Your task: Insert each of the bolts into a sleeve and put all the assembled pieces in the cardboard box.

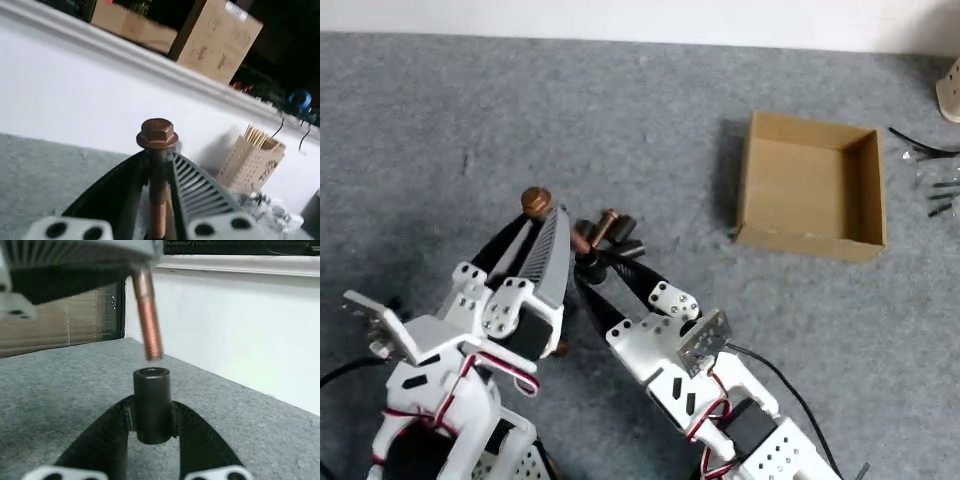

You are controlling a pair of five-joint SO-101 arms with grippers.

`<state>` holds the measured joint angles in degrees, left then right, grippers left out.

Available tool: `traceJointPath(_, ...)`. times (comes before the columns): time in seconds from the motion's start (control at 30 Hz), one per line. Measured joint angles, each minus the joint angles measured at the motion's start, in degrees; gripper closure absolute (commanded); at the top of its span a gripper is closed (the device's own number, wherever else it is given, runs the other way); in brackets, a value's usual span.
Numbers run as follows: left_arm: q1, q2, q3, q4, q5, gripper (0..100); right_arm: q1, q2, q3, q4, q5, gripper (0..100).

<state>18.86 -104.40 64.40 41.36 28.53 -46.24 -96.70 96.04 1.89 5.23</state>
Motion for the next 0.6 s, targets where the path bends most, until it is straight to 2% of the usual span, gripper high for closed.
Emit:
traceJointPath(0.5,0.44,-0.44,3.52,1.93,-0.26,99,0.0,0.0,0.0,0.09,0.18,99.5)
traceJointPath(0.6,0.44,-0.44,4.57,4.48,-0.26,99,0.0,0.0,0.0,0.09,0.18,99.5)
